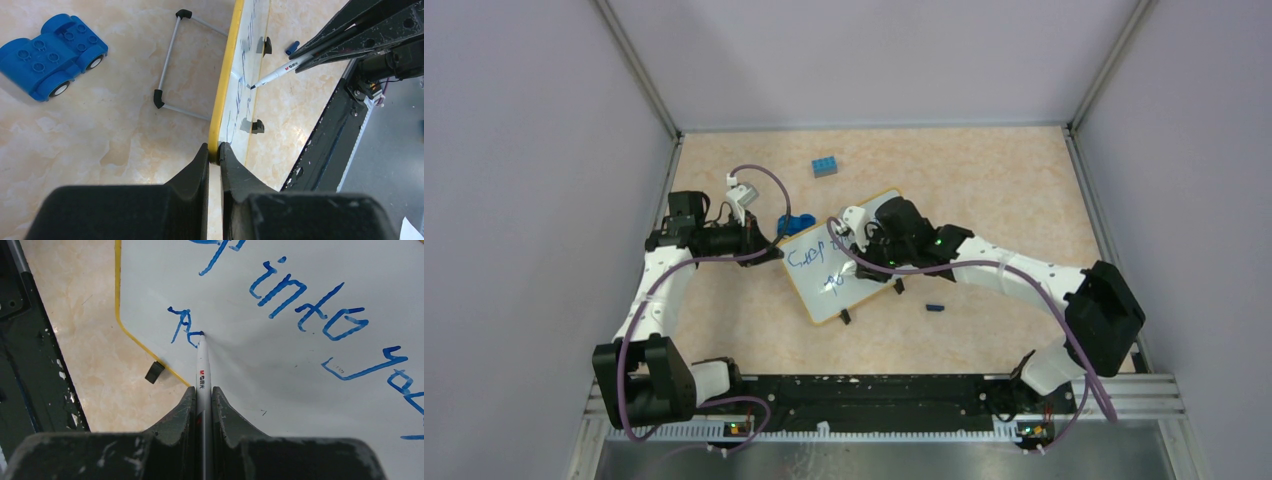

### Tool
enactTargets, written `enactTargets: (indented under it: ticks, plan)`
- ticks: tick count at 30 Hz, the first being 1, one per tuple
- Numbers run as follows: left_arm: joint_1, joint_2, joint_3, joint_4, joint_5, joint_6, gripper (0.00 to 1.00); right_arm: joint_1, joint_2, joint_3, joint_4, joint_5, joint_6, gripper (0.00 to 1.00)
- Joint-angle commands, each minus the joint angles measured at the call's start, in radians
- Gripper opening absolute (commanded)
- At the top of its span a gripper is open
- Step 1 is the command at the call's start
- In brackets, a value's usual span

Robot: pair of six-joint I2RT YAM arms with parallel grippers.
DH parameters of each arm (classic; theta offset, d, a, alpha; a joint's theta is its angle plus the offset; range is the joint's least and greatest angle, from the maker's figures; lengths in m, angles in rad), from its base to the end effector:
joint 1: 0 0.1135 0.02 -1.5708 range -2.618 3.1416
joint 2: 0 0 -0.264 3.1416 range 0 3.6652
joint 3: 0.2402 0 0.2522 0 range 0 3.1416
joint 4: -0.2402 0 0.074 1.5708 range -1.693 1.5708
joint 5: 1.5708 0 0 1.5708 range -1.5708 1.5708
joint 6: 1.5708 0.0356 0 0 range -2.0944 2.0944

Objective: Write a sentence on the whiteboard

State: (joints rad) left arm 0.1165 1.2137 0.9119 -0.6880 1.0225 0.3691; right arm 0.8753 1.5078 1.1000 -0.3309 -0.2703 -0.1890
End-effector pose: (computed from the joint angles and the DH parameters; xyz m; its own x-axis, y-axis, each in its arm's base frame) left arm 0.2322 -0.0034 0.2680 -0.6283 0.1158 -0.7693 0.6769 0.5687 -0.4673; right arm 0.2055 0.2611 0.2620 -0.2610 -0.5953 -0.7600 -0.9320 0.3605 0.0377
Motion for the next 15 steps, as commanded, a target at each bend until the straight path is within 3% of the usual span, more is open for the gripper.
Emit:
enactTargets:
  ticks: [1, 8, 15]
  plan:
    - [-0.008, 0.0, -0.026, -0.004, -0.036, 0.042, 0.0, 0.008, -0.014, 0.036, 0.053, -0.049, -0.013, 0.0]
    - [-0.008, 0.002, -0.024, -0.005, -0.035, 0.041, 0.0, -0.022, -0.088, -0.017, 0.041, -0.127, -0.028, 0.0]
    - [-0.008, 0.003, -0.02, -0.005, -0.033, 0.037, 0.0, -0.026, -0.069, -0.026, 0.041, -0.033, -0.039, 0.0]
